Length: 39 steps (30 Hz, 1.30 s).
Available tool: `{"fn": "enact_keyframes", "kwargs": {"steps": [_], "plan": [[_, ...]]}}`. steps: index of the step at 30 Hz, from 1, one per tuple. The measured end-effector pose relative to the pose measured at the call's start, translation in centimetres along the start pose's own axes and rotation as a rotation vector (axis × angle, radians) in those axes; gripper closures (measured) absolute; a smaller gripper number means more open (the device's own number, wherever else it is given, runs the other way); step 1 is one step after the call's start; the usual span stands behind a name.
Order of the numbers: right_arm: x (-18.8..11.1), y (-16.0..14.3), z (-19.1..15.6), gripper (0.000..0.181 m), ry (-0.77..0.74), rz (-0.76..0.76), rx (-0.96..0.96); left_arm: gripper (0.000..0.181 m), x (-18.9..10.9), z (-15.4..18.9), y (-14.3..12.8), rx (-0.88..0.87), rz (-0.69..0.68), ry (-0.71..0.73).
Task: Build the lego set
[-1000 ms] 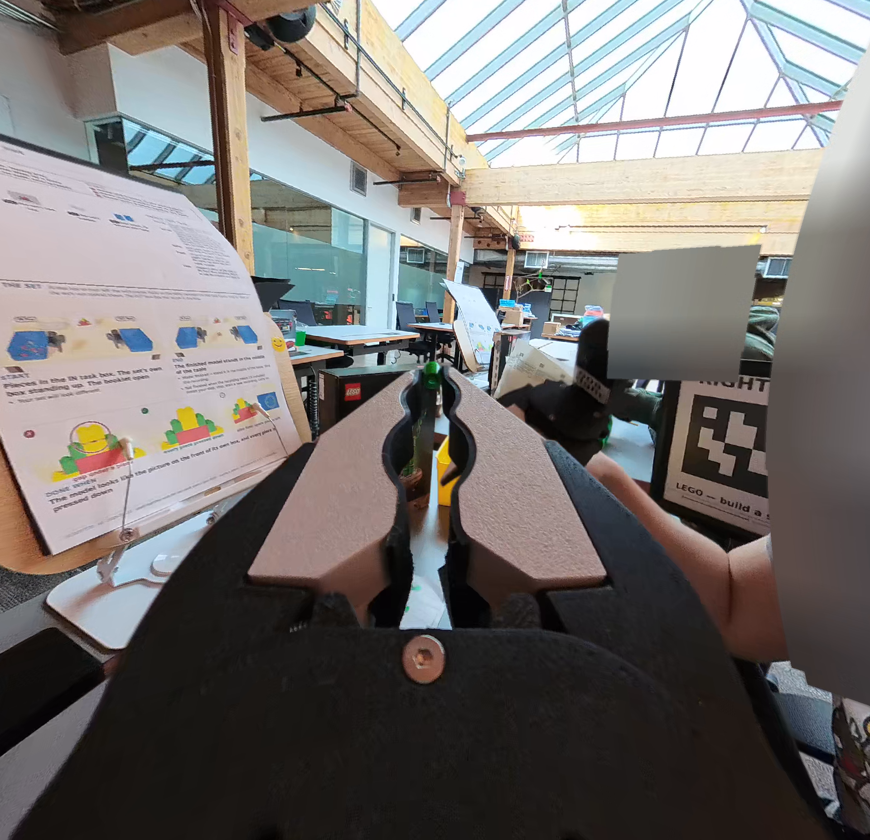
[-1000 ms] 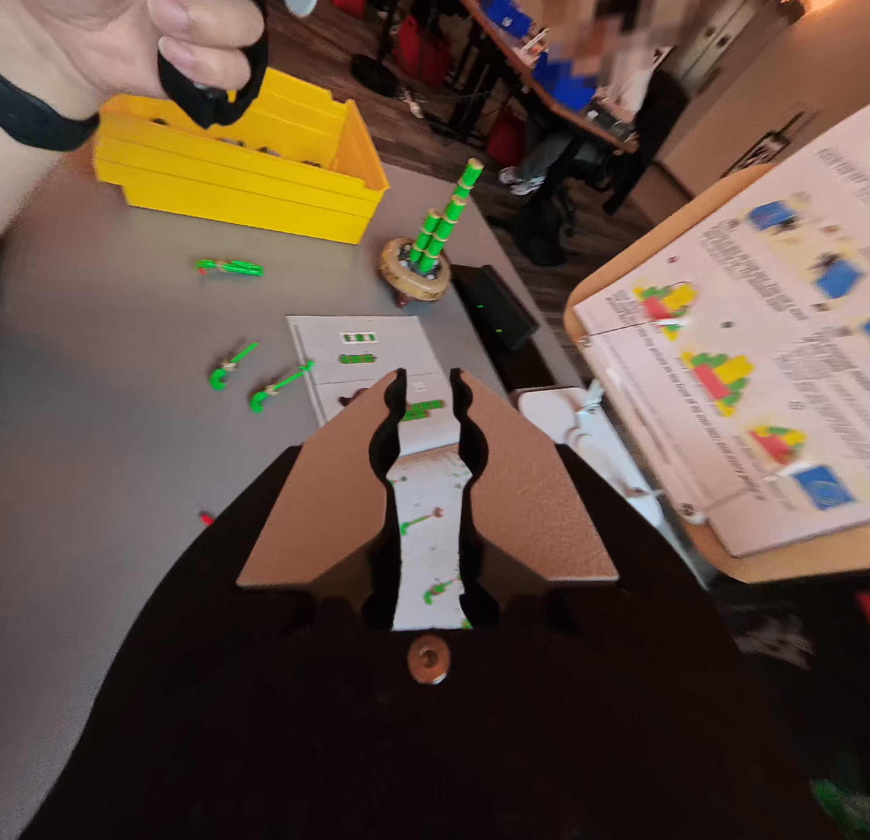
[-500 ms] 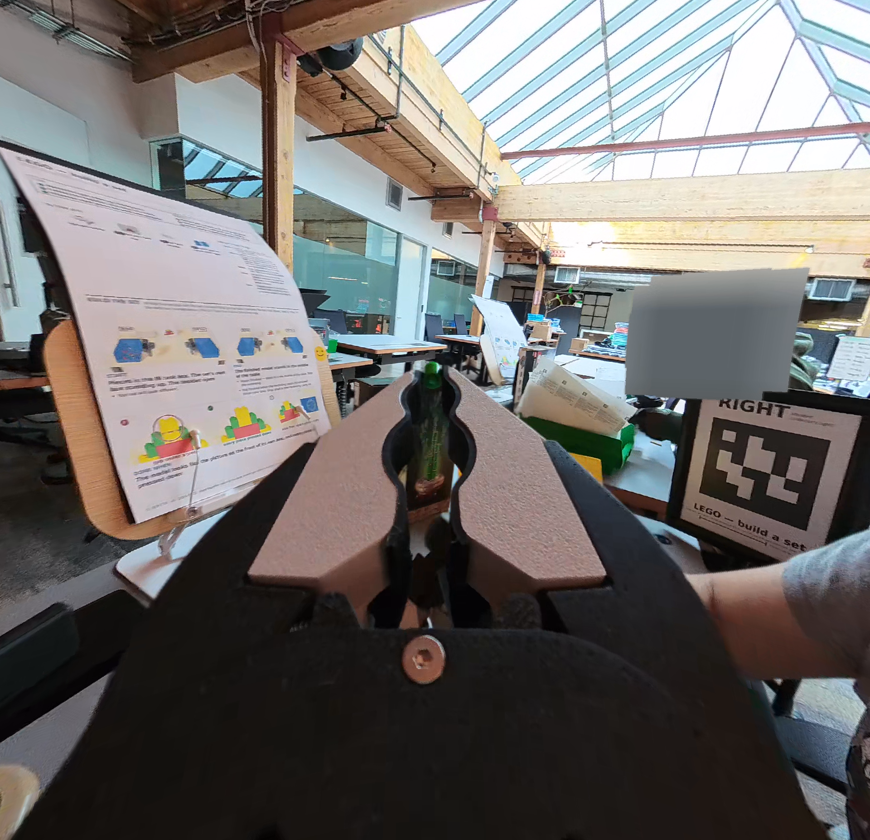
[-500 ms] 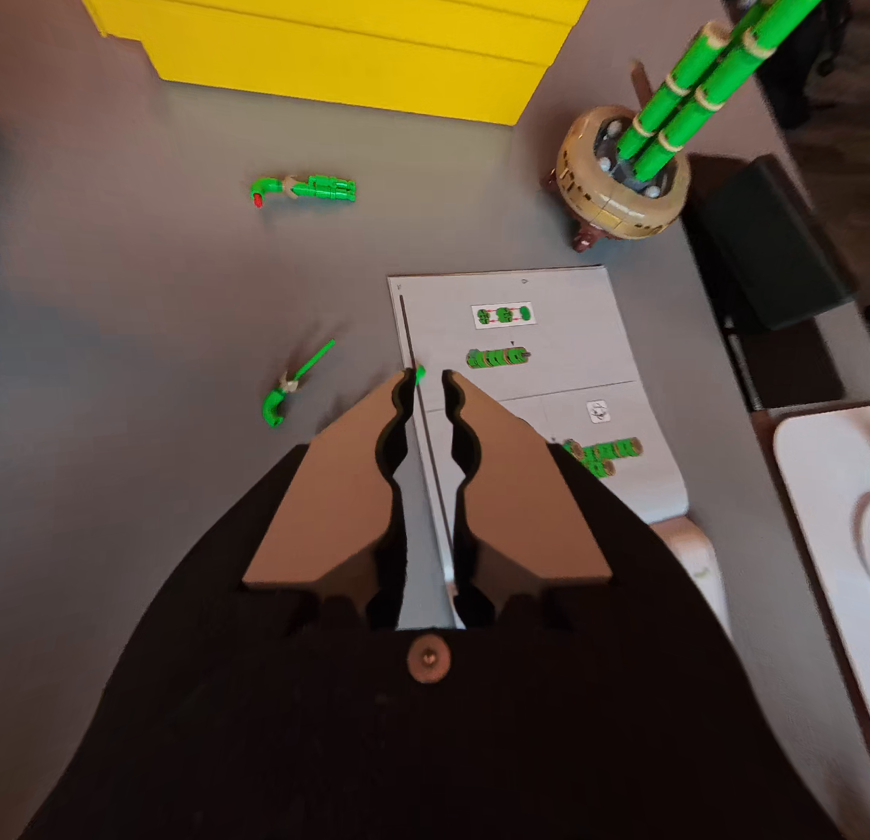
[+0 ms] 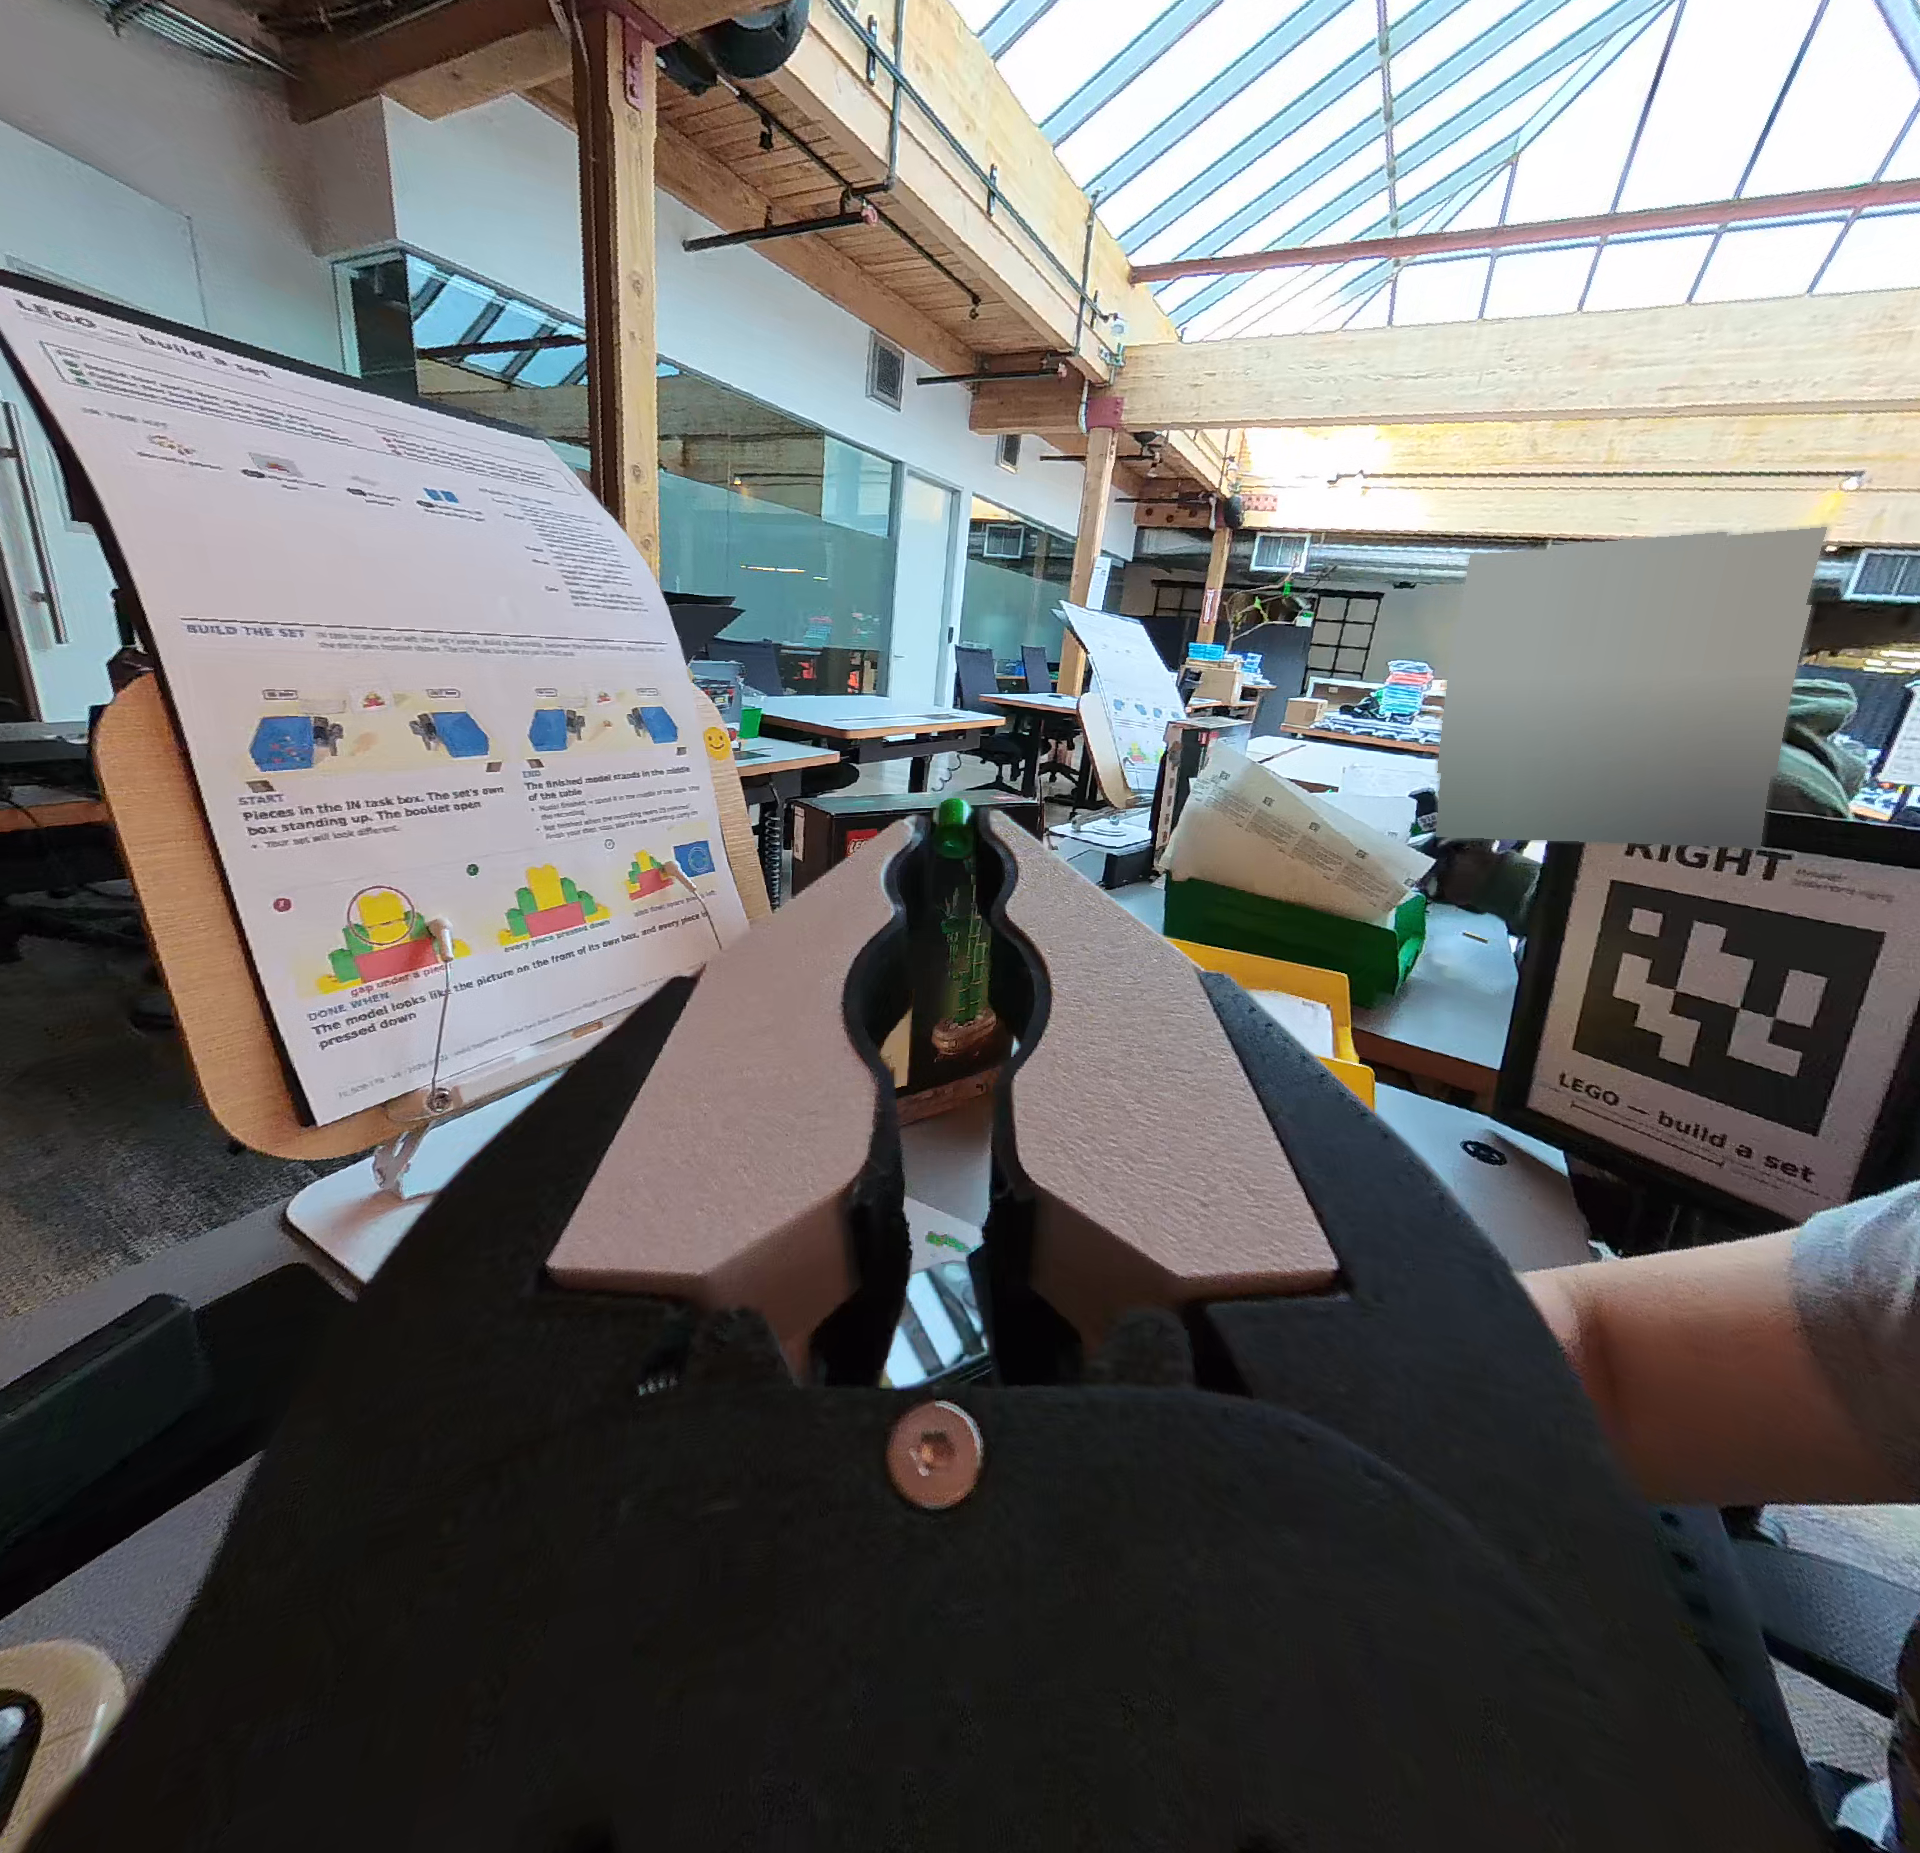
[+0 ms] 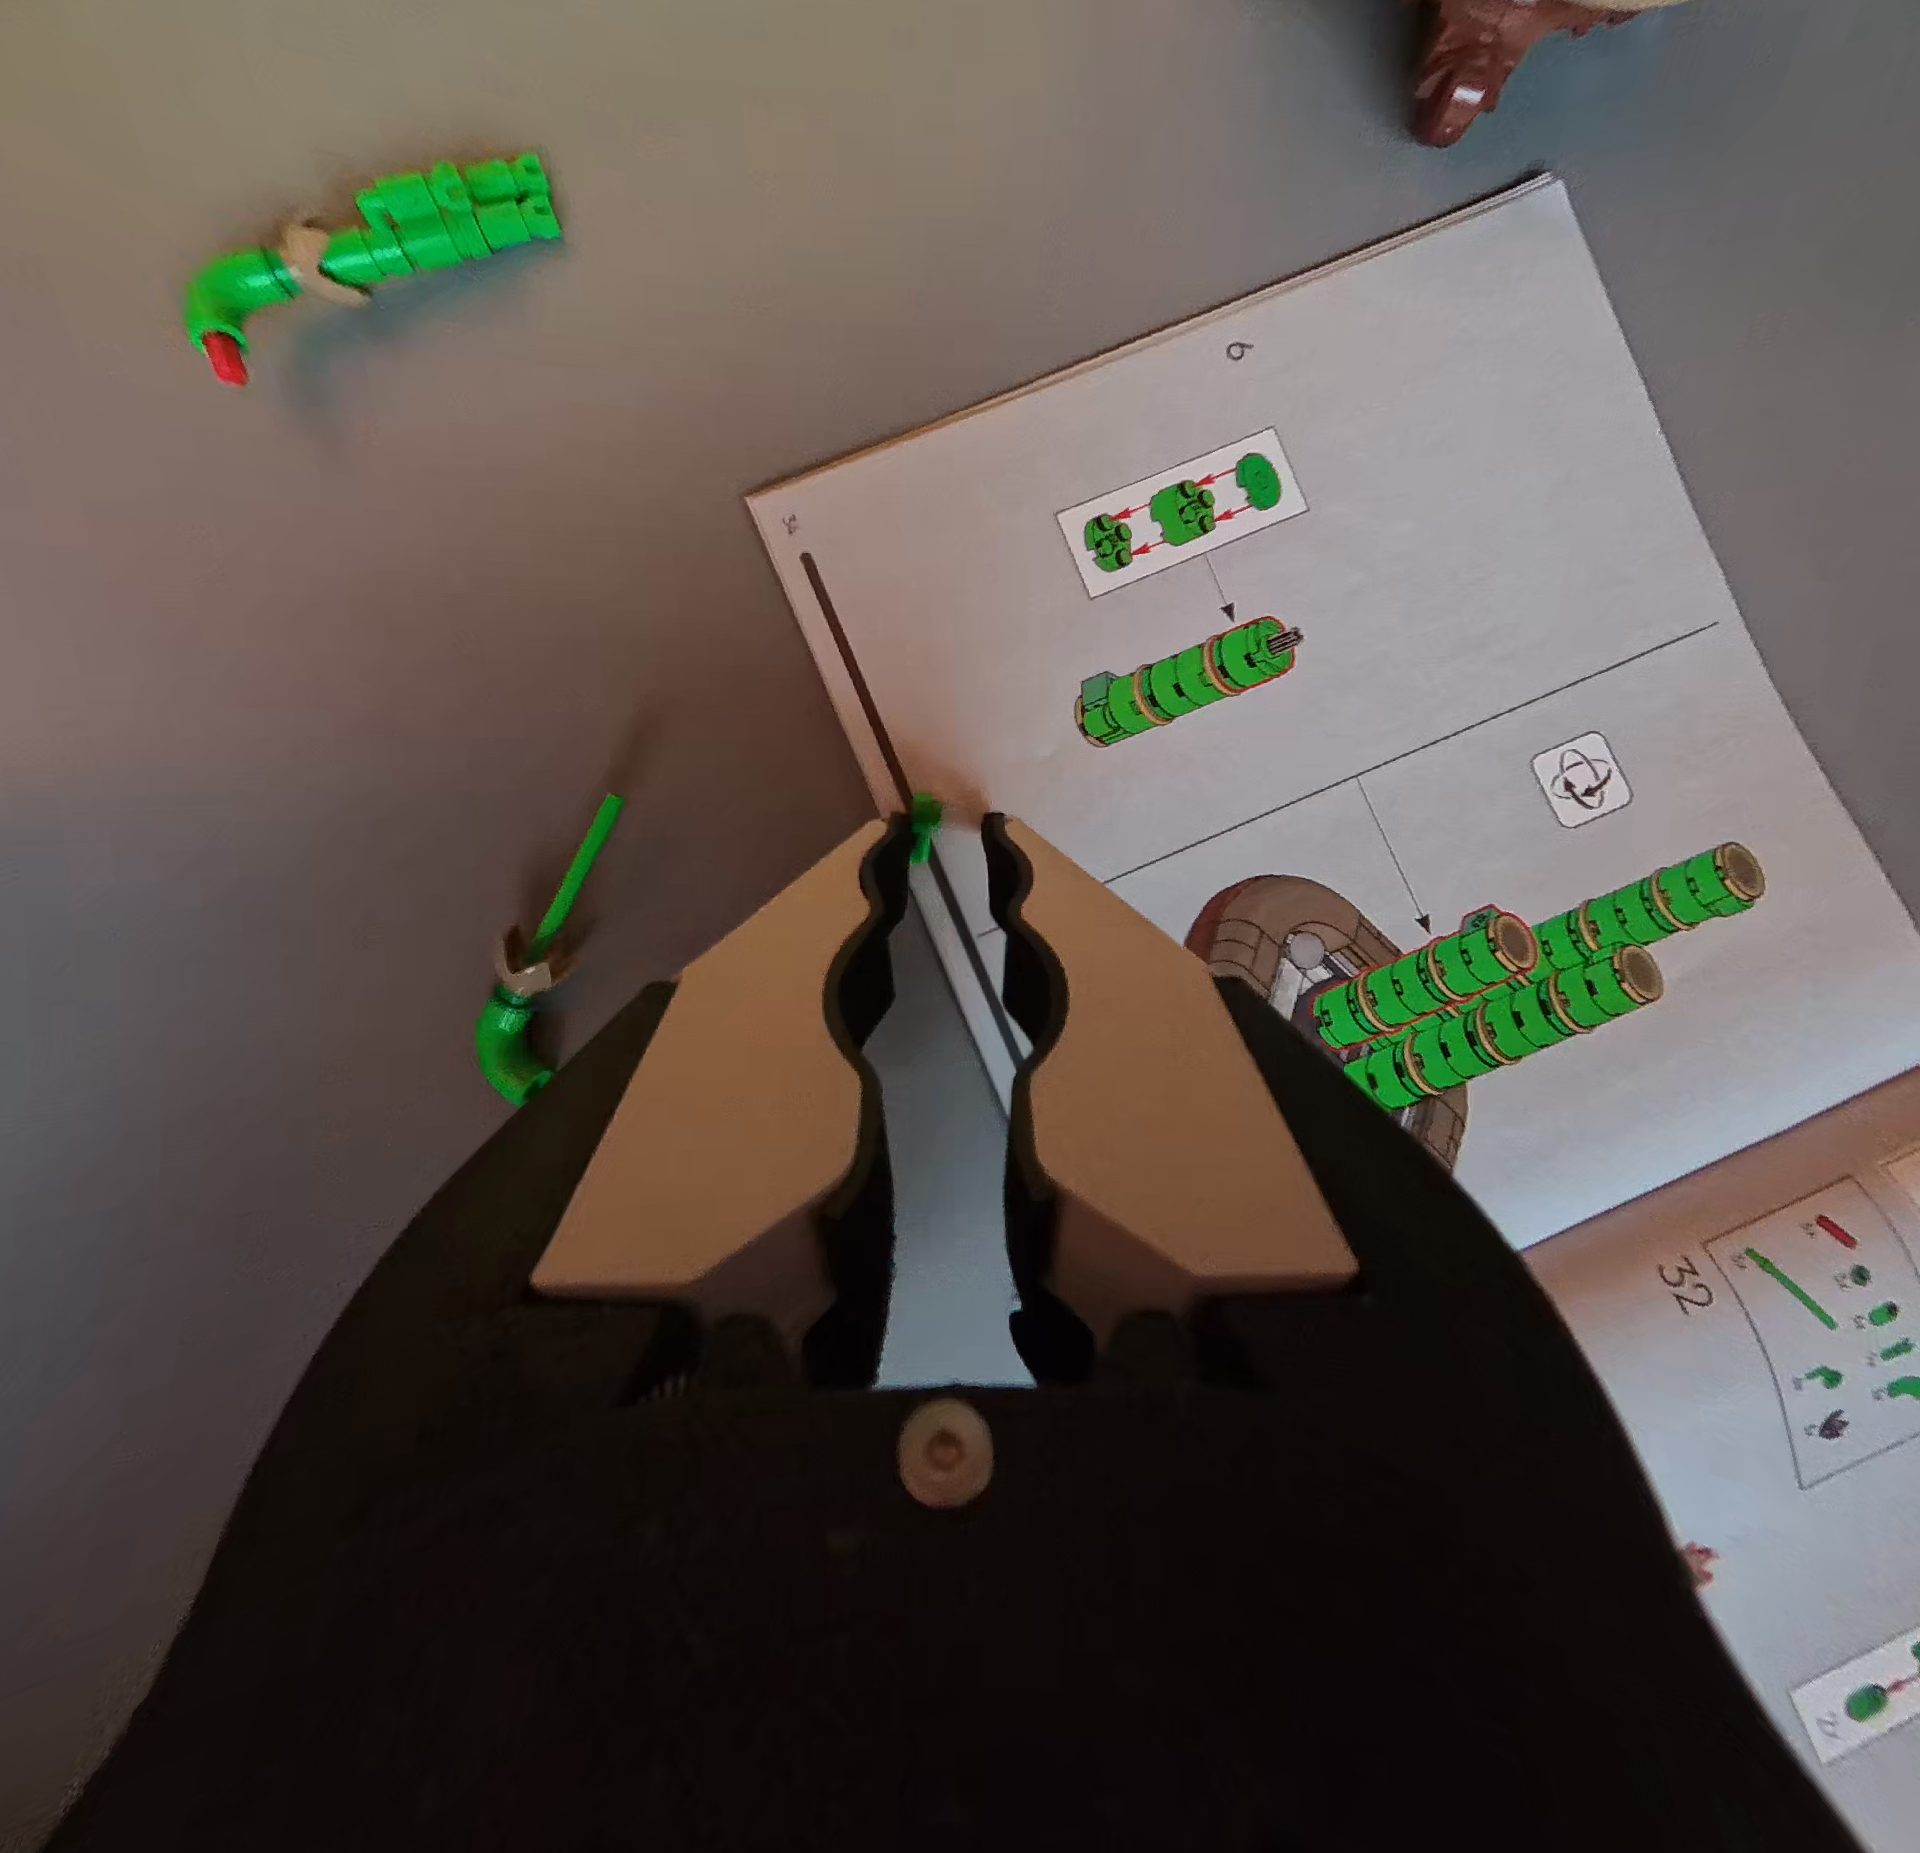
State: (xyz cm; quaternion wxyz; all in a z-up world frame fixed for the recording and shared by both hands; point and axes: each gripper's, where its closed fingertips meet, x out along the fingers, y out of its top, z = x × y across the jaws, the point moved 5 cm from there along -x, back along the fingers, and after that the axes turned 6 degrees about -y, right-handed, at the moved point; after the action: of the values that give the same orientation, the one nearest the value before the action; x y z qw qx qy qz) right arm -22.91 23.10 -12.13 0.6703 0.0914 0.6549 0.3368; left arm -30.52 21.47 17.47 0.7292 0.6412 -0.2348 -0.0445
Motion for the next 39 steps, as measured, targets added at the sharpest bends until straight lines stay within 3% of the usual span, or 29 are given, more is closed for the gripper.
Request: {"fn": "enact_keyframes", "kwargs": {"steps": [2, 5, 9, 11, 14, 19, 24, 32, 36, 39], "plan": [[0.1, 0.1, -0.1, 0.178, 0.008, 0.017, -0.022, 0.176, -0.1, -0.2, 0.0, -0.006, 0.002, 0.006], [-0.8, 0.8, 0.6, 0.177, -0.005, 0.106, -0.009, 0.177, -0.4, -0.4, 0.0, -0.008, 0.006, 0.015], [-5.8, 0.2, 1.6, 0.178, 0.033, 0.228, 0.092, 0.177, -0.7, -0.5, 0.1, -0.011, 0.011, 0.019], [-8.5, -2.9, 1.8, 0.178, 0.04, 0.184, 0.134, 0.176, -0.8, -0.6, 0.2, -0.017, 0.013, 0.013], [-12.1, -10.0, 1.7, 0.178, 0.033, 0.086, 0.268, 0.176, -0.7, -0.4, 0.2, -0.024, 0.018, -0.002], [-16.6, -18.8, -1.3, 0.178, 0.056, 0.041, 0.517, 0.176, 0.2, 0.1, 0.1, -0.051, 0.027, -0.065], [-17.3, -22.1, -2.8, 0.178, -0.007, 0.019, 0.591, 0.176, 1.4, 0.1, -0.9, -0.081, -0.005, -0.082], [-16.4, -23.3, -2.9, 0.174, -0.108, -0.01, 0.526, 0.176, 2.4, 0.7, -1.7, -0.066, -0.051, -0.095], [-17.7, -24.2, -3.0, 0.165, -0.239, 0.021, 0.434, 0.176, 1.7, 0.3, -1.3, -0.067, -0.033, -0.08], [-18.3, -24.5, -3.7, 0.166, -0.284, 0.063, 0.504, 0.176, 1.2, -0.1, -0.9, -0.073, -0.015, -0.067]]}}
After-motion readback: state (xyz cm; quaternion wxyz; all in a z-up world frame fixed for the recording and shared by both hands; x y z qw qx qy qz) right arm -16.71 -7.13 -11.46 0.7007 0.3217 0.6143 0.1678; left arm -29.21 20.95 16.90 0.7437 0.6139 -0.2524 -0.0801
